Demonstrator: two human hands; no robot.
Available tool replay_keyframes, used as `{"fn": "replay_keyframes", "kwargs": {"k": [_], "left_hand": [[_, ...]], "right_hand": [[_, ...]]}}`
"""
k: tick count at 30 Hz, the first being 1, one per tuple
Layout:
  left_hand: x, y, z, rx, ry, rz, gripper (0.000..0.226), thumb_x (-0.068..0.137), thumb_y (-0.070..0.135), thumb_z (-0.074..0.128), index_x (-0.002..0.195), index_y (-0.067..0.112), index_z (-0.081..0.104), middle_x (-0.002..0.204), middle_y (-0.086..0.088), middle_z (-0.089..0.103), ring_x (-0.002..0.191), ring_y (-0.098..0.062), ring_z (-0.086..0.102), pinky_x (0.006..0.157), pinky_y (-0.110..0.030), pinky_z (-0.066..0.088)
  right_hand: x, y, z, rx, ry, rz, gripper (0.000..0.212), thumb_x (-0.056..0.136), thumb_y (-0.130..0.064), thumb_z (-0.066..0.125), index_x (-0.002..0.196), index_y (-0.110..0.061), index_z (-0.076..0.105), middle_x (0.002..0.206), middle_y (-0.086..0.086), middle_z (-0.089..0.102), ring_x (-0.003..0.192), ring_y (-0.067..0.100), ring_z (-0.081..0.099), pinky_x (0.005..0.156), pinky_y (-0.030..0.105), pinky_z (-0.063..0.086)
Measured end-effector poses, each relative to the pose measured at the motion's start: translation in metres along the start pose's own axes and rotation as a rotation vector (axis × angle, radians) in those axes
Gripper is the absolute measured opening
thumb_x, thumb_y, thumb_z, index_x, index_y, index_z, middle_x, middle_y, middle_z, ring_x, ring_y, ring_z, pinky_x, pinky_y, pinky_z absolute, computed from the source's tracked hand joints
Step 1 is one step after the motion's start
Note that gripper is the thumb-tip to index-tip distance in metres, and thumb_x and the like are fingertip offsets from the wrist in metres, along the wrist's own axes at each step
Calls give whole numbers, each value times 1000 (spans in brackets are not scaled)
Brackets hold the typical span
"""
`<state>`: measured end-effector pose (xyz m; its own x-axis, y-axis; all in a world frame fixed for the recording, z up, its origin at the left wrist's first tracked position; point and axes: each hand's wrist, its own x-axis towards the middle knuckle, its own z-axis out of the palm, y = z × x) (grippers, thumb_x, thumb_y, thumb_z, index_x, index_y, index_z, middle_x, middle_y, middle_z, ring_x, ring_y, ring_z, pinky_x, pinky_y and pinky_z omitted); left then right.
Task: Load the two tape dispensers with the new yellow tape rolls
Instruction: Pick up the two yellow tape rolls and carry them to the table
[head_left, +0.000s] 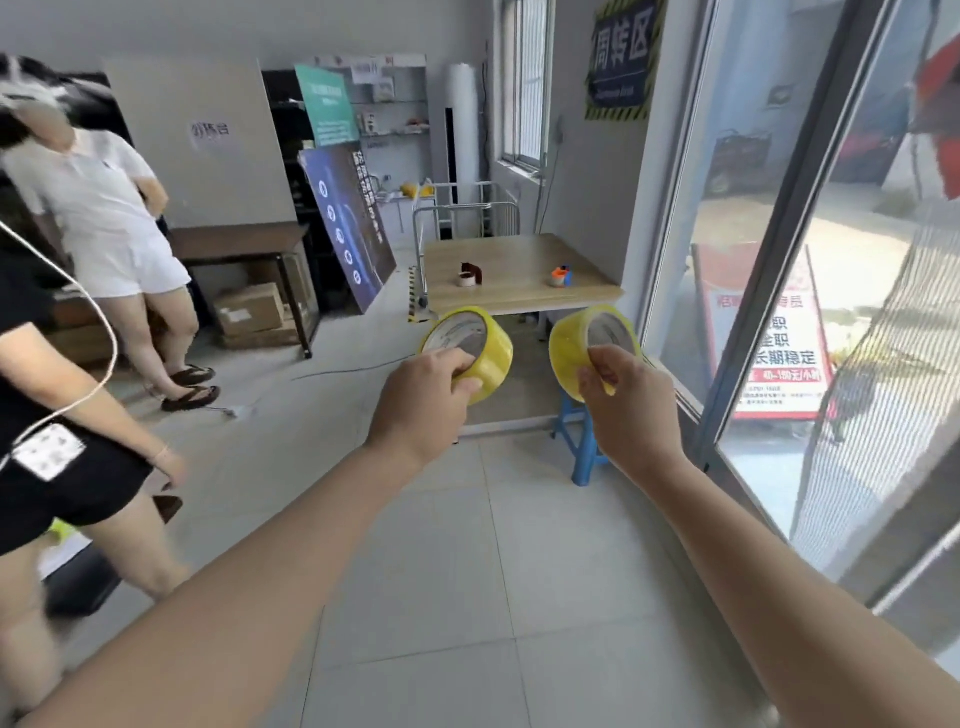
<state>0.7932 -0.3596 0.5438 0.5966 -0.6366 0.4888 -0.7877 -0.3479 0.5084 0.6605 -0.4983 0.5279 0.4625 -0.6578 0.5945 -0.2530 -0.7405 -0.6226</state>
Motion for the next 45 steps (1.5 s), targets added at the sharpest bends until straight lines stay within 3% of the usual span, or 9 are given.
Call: {"fn": "replay_keyframes", "kwargs": {"k": [6, 15, 21, 25, 35, 45], "left_hand": [[50, -27, 31, 24, 17, -54, 16, 83, 16, 60, 96, 12, 67, 95, -8, 70, 86, -27, 61, 77, -39, 51], [171, -97, 76, 8, -2, -73, 17, 84, 17, 59, 98, 11, 67, 97, -8, 70, 89, -28, 62, 80, -41, 51], [260, -126, 111, -12, -15, -56, 19, 83, 16, 60, 100, 11, 68, 100, -7, 71, 92, -26, 62, 82, -33, 49], [313, -139, 148, -14, -52, -63, 20, 83, 16, 60, 101, 12, 68, 102, -7, 71, 93, -26, 62, 84, -35, 50], [455, -149, 253, 28, -56, -101, 19, 84, 15, 60, 101, 12, 68, 99, -6, 71, 92, -25, 61, 80, -30, 48], [562, -174, 326, 49, -56, -134, 17, 85, 15, 59, 100, 11, 67, 99, -6, 69, 91, -26, 61, 81, -35, 49]], "right_hand": [[58, 30, 43, 59, -19, -5, 17, 88, -14, 56, 93, -7, 70, 85, 10, 72, 80, 28, 62, 71, 32, 46], [168, 64, 141, 62, -57, -42, 16, 87, -14, 56, 88, -5, 69, 81, 10, 71, 78, 29, 63, 71, 39, 51], [245, 93, 190, 40, -31, -50, 14, 86, -13, 57, 89, -5, 68, 83, 12, 72, 80, 31, 63, 74, 40, 51], [290, 130, 219, 25, -57, -22, 16, 87, -13, 57, 93, -4, 69, 85, 16, 72, 82, 34, 63, 77, 45, 51], [429, 240, 271, 40, -100, -45, 17, 87, -14, 55, 86, -2, 67, 81, 17, 70, 79, 36, 62, 71, 44, 52], [534, 319, 328, 29, -140, -76, 15, 86, -13, 57, 87, -1, 67, 79, 18, 70, 78, 38, 62, 70, 42, 51]]}}
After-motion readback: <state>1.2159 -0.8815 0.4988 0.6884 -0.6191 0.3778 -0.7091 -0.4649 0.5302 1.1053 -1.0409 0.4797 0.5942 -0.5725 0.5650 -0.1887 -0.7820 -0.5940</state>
